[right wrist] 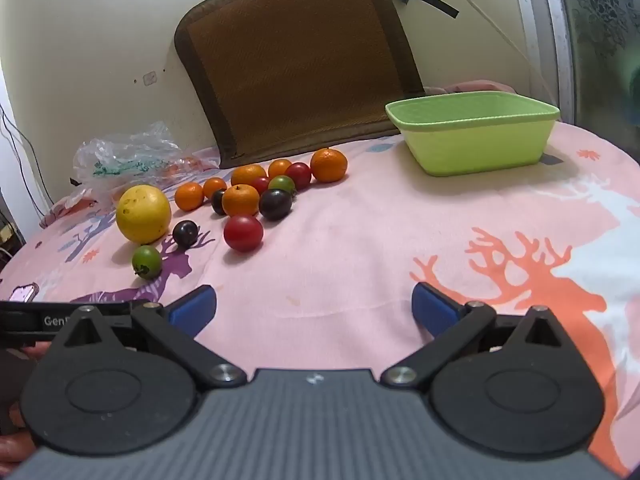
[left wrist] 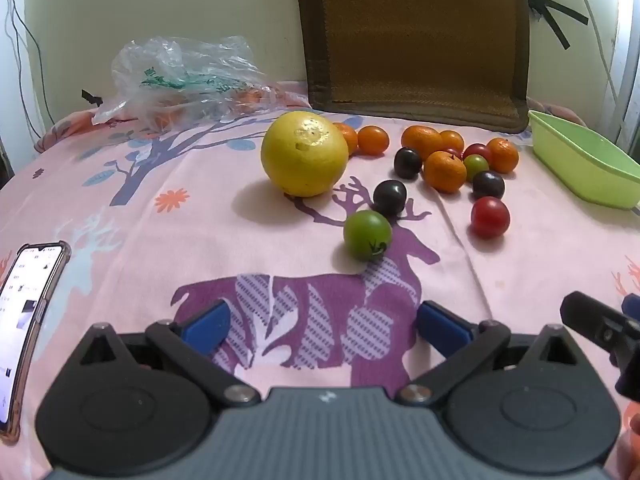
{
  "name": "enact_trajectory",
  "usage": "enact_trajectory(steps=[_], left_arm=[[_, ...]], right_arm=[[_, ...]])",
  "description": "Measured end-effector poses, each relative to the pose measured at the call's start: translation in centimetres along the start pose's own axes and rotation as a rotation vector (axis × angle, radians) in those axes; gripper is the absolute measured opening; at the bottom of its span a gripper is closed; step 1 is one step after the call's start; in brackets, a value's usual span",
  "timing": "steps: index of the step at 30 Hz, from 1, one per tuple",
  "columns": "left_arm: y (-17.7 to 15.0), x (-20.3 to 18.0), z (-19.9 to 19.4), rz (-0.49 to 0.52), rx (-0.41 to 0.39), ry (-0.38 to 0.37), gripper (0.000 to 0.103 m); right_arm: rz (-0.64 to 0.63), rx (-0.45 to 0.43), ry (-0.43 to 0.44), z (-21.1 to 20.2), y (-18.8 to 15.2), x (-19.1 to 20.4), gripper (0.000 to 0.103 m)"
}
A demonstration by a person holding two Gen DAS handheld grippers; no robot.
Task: Organize fruits
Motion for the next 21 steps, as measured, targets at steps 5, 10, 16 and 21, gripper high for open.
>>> enact_trajectory(steps=[5, 10, 16, 21], left_arm=[[-0.1, -0.5, 0.0, 0.013, -0.015, -0.003, 0.103], [-0.3, -0.6, -0.5, 0.035, -0.058, -0.028, 0.103], [-0.1, 1.0, -1.4, 0.001, -0.075, -0.097, 0.103], [1.2, 5.2, -2.6, -0.055, -0.213, 0.014, 0.103]], right_arm=[[0.019, 0.018, 0.009, 0.1, 0.1, 0.3, 0.103], [0.05, -0.002, 0.029, 0.0, 0.0, -0.4, 0.103], [0.054, -0.012, 0.033, -0.2, 0.0, -0.5, 0.103], [0.005, -0.065, 0.047, -0.8, 1.2, 0.6, 0.086]])
Point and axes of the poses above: each gripper's, at about its wrist camera, not at the fingertips, and z roughly the way its jaws point, x to its left, y to its top, the point moved 7 cm from there along z, roughly the way its jaws point, and after that the axes turned 9 degrees about -y, right-handed, at the moved point
